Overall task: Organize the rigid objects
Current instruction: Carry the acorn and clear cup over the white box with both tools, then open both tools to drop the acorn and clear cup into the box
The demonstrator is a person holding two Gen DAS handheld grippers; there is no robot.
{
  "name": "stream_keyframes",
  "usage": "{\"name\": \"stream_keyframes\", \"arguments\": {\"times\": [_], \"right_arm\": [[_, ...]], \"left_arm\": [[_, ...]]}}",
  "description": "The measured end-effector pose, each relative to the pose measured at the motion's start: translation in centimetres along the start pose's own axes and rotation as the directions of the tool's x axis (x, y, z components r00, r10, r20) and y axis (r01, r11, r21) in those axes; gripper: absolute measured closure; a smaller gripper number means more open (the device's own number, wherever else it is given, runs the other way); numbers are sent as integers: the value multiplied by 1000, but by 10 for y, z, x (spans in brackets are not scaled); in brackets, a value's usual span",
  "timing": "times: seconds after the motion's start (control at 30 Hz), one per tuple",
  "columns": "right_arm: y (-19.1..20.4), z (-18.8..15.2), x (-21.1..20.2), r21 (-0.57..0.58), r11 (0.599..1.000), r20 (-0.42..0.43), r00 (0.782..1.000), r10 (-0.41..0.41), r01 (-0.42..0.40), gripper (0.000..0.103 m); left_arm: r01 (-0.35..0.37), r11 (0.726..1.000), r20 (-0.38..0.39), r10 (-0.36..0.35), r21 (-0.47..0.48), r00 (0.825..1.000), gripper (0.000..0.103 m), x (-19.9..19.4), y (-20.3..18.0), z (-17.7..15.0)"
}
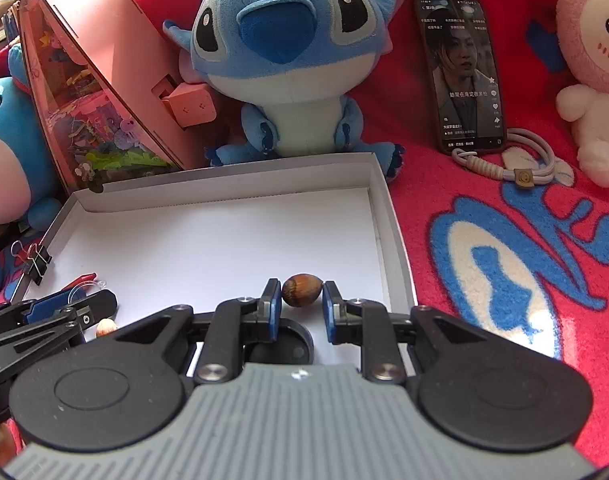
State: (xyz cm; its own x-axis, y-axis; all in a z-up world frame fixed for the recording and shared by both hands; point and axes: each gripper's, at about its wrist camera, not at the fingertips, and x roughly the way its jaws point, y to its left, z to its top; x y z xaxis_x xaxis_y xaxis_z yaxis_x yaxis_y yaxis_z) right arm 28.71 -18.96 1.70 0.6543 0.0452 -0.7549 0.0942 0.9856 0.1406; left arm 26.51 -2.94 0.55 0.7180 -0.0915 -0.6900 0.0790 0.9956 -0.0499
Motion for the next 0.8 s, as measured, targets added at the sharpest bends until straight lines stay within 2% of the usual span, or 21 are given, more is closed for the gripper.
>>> {"name": "stream_keyframes", "arguments": {"times": [0.13, 0.2, 0.23, 0.33, 0.4, 0.53, 0.6, 0.73, 0.8], "right_arm": [[0, 0, 0, 3, 1000, 0, 1000, -2, 2, 72], [-1, 0, -2, 10, 1000, 8, 1000, 4, -4, 72], [-1, 0, -4, 16, 1000, 17, 1000, 8, -8, 72], [-1, 0, -10, 14, 1000, 33, 999, 8, -9, 64], [-1, -1, -18, 3, 1000, 55, 998, 10, -10, 55], [2, -6, -34, -21, 1000, 102, 995, 5, -3, 48], [3, -10, -43, -33, 999, 133, 991, 0, 5, 40], [5, -20, -65, -39, 999, 200, 980, -13, 21, 33], [5, -26, -75, -47, 999, 230, 973, -11, 23, 26]], "left_arm": [[2, 1000, 2, -2, -5, 1000, 74, -2, 0, 0], [4, 1000, 6, -4, -10, 1000, 63, -4, 1, -1], [5, 1000, 10, -5, -11, 1000, 61, -6, 2, -1], [10, 1000, 18, -10, -9, 1000, 53, -13, 3, 0], [13, 1000, 29, -13, -6, 999, 46, -19, 3, -1], [18, 1000, 53, -18, 1, 998, 32, -36, 5, -3], [23, 1000, 68, -24, 8, 997, 25, -45, 6, -6], [33, 999, 92, -34, 16, 995, 23, -65, 10, -14], [45, 999, 110, -46, 10, 993, 20, -77, 13, -18]]}}
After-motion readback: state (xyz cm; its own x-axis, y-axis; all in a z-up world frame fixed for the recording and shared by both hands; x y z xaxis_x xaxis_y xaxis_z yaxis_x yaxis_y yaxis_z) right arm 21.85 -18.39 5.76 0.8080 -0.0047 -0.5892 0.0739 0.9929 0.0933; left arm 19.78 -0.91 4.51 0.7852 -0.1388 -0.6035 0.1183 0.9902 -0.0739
